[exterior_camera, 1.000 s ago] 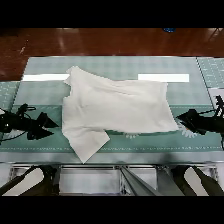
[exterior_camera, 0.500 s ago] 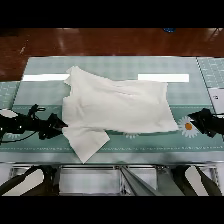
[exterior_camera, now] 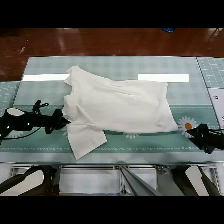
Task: Fold the shirts.
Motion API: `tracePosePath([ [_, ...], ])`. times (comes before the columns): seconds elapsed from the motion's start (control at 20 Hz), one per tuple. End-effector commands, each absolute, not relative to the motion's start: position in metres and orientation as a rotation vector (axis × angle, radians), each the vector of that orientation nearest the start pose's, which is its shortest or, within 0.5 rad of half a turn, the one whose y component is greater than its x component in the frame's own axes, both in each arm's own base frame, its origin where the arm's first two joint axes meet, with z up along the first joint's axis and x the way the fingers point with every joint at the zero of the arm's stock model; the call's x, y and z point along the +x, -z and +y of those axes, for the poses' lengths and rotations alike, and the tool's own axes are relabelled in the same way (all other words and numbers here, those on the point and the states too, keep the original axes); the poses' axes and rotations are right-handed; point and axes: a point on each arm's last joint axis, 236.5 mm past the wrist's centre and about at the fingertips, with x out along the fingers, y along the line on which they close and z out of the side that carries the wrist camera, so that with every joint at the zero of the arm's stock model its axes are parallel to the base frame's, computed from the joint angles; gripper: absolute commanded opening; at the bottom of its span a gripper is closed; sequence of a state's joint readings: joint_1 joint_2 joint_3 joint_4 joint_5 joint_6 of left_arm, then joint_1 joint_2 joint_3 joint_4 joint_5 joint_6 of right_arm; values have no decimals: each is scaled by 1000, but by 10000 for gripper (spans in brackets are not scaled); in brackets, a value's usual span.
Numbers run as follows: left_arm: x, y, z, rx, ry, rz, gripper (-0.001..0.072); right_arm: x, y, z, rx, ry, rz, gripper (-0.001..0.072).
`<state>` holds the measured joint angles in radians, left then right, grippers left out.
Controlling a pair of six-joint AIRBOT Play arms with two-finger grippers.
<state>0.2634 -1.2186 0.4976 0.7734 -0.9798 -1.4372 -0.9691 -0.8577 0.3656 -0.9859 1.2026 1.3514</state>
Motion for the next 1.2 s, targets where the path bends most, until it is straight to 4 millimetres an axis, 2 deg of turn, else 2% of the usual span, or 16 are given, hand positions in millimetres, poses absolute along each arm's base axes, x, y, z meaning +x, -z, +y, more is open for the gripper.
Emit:
tracePosePath([
  [0.0, 266, 112, -74, -975, 36, 1442, 20, 185, 93, -47, 1200, 321, 1229, 406],
  [0.25, 266, 112, -74, -975, 36, 1442, 20, 211, 106, -8, 1201, 130, 1294, 406],
  [0.45, 266, 112, -75, -975, 37, 1443, 20, 250, 114, 12, 1240, 63, 1241, 403],
  [0.6, 270, 109, -75, -939, 77, 1425, 20, 281, 108, 24, 1175, -6, 1235, 289],
  [0.7, 281, 101, -72, -926, 89, 1397, 20, 305, 94, 33, 1086, -78, 1230, 137],
  [0.75, 291, 93, -70, -917, 101, 1375, 20, 319, 82, 40, 1021, -146, 1219, 23],
  [0.85, 322, 56, -69, -904, 160, 1291, 20, 351, 39, 57, 916, -278, 1169, 23],
  [0.9, 342, 27, -69, -897, 201, 1221, 20, 366, 11, 65, 866, -343, 1132, 23],
  [1.0, 387, -59, -68, -859, 294, 1015, 20, 398, -64, 77, 759, -440, 1004, 23],
  [1.05, 402, -105, -65, -816, 329, 908, 19, 410, -110, 79, 690, -470, 919, 23],
  [1.15, 415, -203, -62, -699, 390, 698, 18, 420, -202, 75, 547, -485, 745, 23],
])
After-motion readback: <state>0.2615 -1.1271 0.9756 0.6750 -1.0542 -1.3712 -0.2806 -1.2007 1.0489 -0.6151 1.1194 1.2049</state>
